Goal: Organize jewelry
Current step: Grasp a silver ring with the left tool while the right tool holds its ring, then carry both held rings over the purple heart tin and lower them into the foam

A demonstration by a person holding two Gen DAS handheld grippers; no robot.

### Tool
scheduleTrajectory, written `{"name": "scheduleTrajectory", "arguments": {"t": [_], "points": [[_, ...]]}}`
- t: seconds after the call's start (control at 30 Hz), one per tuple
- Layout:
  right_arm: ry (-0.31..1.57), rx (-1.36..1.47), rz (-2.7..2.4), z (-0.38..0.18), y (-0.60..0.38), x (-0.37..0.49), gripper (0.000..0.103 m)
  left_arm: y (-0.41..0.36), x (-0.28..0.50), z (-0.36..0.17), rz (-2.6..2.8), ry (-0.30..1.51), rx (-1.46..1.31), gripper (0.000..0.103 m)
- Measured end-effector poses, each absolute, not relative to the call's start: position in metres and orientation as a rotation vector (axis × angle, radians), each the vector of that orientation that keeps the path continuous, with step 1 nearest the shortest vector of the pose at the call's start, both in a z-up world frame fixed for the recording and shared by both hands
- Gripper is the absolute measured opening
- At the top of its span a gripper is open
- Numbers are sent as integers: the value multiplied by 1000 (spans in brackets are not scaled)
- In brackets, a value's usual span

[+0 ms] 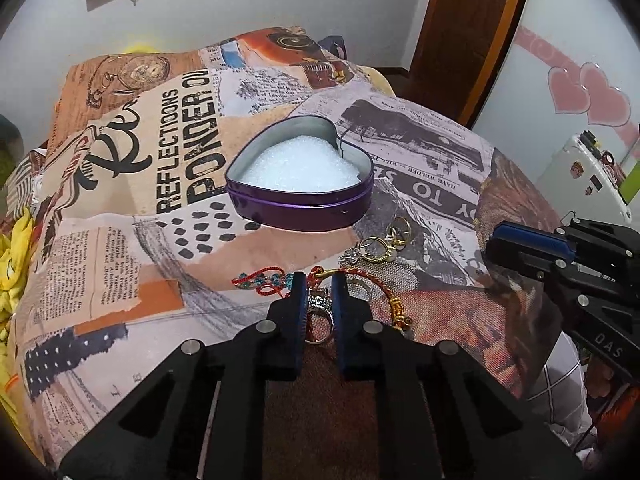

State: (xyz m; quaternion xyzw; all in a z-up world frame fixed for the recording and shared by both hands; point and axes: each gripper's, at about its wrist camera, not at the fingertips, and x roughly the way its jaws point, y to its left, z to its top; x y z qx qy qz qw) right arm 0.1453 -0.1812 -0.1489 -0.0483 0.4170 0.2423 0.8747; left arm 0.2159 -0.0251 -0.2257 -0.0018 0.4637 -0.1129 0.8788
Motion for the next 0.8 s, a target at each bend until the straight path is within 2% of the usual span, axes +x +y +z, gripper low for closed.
{"name": "scheduleTrajectory", "arguments": {"t": [0.8], "points": [[747,-111,511,-109,-157,159,10,8,212,-157,-199,765,-50,9]]}}
